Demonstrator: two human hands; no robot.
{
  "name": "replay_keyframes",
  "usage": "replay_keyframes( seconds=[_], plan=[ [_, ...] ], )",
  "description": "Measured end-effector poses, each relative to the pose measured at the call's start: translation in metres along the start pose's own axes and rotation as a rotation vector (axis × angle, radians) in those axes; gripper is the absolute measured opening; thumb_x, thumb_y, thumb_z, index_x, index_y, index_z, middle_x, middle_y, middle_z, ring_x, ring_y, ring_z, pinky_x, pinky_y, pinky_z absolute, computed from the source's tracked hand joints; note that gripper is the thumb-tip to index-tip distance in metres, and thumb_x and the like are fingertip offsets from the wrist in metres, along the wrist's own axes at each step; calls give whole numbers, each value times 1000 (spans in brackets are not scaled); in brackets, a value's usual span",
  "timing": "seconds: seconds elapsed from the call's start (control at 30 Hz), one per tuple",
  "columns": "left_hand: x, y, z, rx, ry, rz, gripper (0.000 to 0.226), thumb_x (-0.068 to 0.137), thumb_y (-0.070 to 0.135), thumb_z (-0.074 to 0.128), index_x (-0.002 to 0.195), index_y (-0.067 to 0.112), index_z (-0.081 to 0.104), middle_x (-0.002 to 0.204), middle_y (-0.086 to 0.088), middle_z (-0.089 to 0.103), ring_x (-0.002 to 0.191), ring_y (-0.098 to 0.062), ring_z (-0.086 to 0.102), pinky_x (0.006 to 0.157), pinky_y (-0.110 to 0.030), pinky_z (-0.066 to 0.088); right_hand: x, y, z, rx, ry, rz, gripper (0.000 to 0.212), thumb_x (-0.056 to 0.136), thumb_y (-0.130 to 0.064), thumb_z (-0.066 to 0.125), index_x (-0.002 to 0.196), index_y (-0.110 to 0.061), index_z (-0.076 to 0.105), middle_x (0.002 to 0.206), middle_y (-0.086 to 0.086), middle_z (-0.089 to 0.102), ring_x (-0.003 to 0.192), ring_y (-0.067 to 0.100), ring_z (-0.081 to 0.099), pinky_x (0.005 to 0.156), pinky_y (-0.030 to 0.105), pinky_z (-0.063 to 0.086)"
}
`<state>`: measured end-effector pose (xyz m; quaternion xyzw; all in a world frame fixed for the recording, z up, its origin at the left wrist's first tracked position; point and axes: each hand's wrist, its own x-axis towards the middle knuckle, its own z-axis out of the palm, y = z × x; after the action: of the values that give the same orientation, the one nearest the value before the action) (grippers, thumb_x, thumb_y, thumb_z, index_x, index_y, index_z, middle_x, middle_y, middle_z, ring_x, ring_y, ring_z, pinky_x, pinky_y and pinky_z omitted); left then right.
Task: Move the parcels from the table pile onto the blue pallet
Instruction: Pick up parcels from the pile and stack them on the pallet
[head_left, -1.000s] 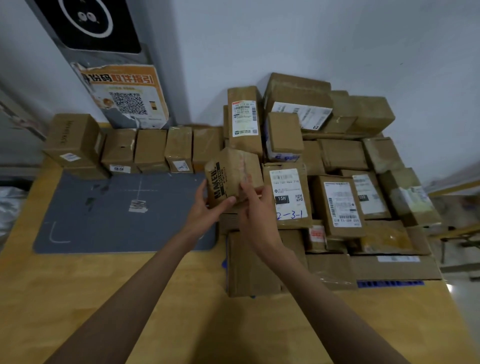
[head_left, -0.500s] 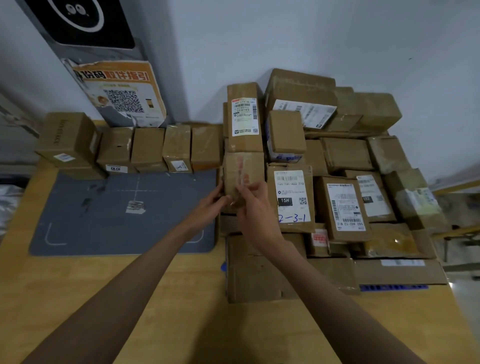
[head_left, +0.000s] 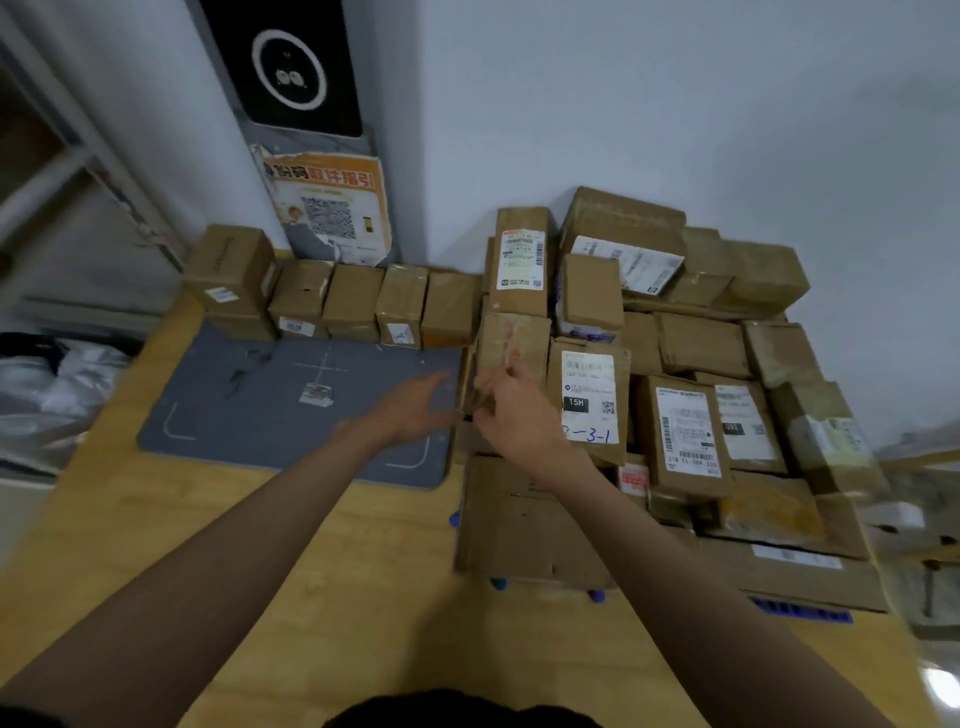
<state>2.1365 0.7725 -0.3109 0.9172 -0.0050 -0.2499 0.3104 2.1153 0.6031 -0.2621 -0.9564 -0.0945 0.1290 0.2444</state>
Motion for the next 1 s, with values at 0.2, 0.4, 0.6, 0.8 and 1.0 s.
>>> replay_keyframes(
  seconds=[0.2, 0.4, 0.6, 0.8, 1.0],
  plan=[
    [-58, -30, -12, 127, 73, -146, 60, 94, 36, 63, 145, 12, 43, 152, -8, 38, 137, -25, 39, 109, -34, 32, 6, -24, 9, -157, -302, -174, 48, 88, -16, 67, 133, -18, 50, 130, 8, 52, 114, 29, 56, 93, 44, 50],
    [-95, -68, -33, 170, 73, -272, 55, 93, 40, 61, 141, 16, 46, 149, -6, 40, 130, -26, 45, 100, -35, 38, 15, -56, 34, -303, -447, -255, 50, 90, -8, 62, 137, -14, 46, 129, 9, 53, 113, 27, 55, 91, 43, 52],
    [-82, -107, -62, 191, 96, -309, 55, 90, 48, 61, 138, 24, 49, 147, -4, 41, 127, -25, 48, 102, -38, 41, 43, -70, 51, -245, -470, -198, 47, 89, -18, 64, 134, -11, 49, 128, 10, 55, 112, 27, 57, 93, 42, 52],
    [-40, -133, -90, 133, 76, -275, 47, 81, 52, 59, 121, 26, 57, 123, -1, 52, 115, -20, 52, 90, -31, 39, 91, -79, 66, -94, -394, -34, 53, 88, -23, 67, 133, -8, 45, 127, 12, 52, 110, 28, 57, 88, 38, 53],
    [28, -138, -108, 100, 91, -232, 61, 88, 39, 63, 142, 13, 46, 143, -8, 48, 123, -24, 52, 88, -28, 40, 150, -82, 68, -27, -165, 137, 66, 91, -30, 65, 140, 1, 34, 142, 22, 35, 130, 40, 38, 110, 46, 37]
  ],
)
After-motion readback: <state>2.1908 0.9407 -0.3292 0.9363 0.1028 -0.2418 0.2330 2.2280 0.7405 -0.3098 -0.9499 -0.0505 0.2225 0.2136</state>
